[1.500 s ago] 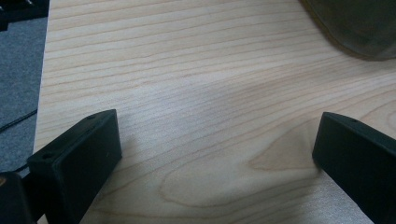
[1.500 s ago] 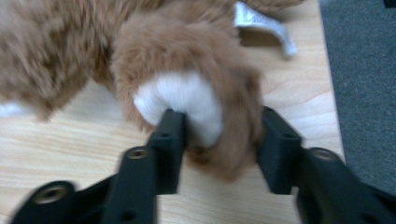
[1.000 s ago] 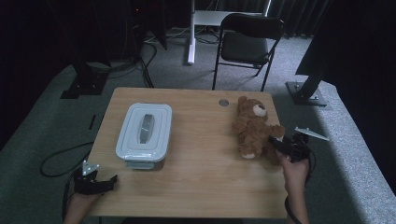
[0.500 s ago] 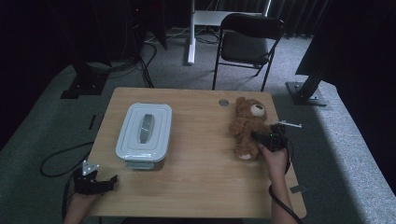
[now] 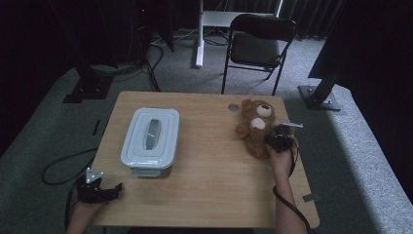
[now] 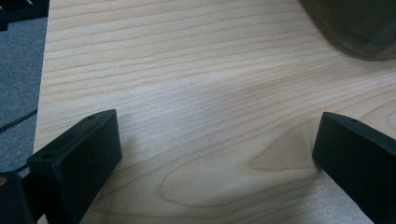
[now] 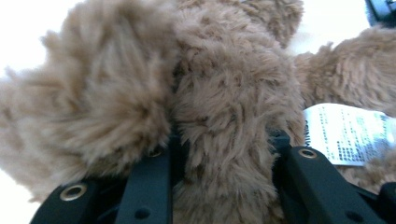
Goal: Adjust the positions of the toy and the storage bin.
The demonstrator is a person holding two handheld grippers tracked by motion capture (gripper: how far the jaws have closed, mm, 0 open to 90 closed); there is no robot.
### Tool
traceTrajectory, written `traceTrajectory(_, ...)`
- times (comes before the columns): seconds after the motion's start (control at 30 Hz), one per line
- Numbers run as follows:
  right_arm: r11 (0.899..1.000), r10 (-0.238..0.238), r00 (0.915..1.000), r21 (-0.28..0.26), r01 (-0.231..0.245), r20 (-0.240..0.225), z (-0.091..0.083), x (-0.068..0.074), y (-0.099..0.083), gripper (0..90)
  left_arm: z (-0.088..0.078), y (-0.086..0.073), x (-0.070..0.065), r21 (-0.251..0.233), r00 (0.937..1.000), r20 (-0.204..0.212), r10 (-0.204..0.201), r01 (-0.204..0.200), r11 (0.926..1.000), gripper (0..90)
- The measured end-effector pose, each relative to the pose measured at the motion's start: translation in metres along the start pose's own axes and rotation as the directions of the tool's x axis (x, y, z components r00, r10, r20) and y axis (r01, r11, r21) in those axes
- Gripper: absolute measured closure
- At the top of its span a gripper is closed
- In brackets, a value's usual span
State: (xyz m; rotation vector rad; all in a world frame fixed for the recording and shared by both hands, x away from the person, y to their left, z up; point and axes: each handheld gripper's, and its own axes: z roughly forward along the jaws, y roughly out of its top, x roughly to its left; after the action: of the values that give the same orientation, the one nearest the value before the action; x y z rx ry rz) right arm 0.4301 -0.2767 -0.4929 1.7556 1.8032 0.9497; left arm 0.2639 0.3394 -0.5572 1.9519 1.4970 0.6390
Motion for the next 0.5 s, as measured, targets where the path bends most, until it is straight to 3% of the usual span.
traceTrajectory(0.13,0.998,0.070,0.9968,0.002,-0.070,0.040,0.016,-0.008,0.020,64.5,0.000,0.000,0.000,0.000,1.0000,0.000,-0.001,0.001,1.0000,1.9)
traceTrajectory(0.27,0.998,0.069,0.9945,0.008,-0.069,0.079,0.030,-0.015,0.037,64.0,0.000,0.000,0.000,0.000,1.0000,0.001,-0.001,0.001,1.0000,1.9)
traceTrajectory(0.33,0.997,0.070,0.9950,0.017,-0.072,0.071,0.036,-0.021,0.044,61.3,0.000,0.000,0.000,0.000,1.0000,0.001,0.000,0.000,1.0000,1.9)
traceTrajectory(0.5,0.996,0.090,0.9958,0.025,-0.091,0.019,0.036,-0.028,0.053,35.2,0.000,0.000,0.000,0.000,1.0000,0.000,-0.001,0.001,1.0000,1.9)
